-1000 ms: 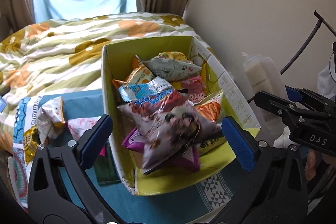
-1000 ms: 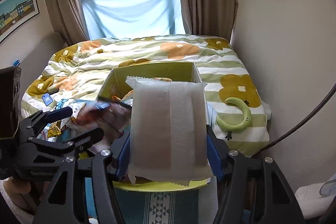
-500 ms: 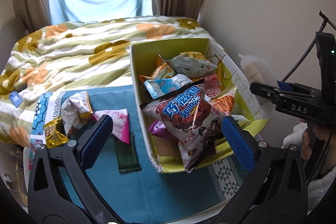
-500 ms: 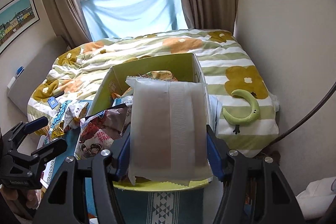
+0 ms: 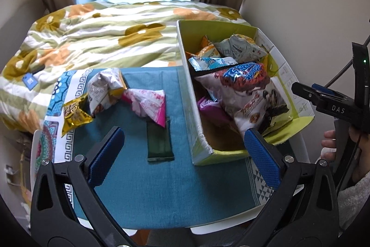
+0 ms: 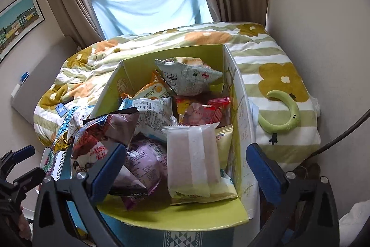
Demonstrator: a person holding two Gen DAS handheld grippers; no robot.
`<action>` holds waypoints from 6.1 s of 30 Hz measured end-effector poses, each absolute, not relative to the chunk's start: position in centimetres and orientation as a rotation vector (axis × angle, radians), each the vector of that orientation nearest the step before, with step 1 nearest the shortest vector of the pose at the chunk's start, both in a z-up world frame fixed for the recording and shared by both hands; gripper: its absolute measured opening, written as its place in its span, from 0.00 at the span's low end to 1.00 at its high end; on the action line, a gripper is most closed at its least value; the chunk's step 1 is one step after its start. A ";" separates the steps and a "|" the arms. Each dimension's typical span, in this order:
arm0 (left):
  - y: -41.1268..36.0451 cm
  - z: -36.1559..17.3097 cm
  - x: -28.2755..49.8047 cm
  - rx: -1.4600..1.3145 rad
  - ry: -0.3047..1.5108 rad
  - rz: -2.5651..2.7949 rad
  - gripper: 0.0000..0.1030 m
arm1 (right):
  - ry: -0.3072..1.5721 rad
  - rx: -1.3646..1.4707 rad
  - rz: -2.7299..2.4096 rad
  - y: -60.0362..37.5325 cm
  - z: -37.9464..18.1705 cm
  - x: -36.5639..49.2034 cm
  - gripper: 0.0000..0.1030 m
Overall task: Organize snacks
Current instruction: 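Withdraw both tools from the box back toward the last snacks, then grasp the gold Pillows bag with the left tool while the right tool grasps the white TARE chip bag, then lift both bags and carry them over the yellow box, then open both tools to drop the gold and white bags into the box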
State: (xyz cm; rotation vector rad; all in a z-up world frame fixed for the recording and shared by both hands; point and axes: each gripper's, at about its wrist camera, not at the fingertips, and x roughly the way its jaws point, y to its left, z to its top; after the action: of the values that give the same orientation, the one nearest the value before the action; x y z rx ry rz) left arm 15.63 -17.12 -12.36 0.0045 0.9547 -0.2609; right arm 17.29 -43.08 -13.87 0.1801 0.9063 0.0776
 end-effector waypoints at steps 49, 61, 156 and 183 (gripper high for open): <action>14.5 -10.6 20.7 -0.069 0.873 -0.366 0.99 | 0.762 0.111 0.064 -10.8 -7.7 16.2 1.00; 12.5 -18.4 27.1 -0.285 1.080 -0.306 0.99 | 0.888 0.070 0.176 -10.0 -11.9 24.5 1.00; -21.8 -6.7 33.1 0.051 0.905 -0.567 0.53 | 0.750 0.255 0.010 -34.5 -3.8 22.5 0.68; -20.4 -10.1 31.4 -0.075 0.965 -0.270 0.99 | 0.904 0.224 0.179 -42.1 -10.0 27.7 0.70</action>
State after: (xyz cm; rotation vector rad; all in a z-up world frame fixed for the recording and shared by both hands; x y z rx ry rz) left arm 31.38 -20.35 -10.07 -0.0747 0.9647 -0.2702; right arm 27.71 -42.09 -10.01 0.2243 0.9045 0.1792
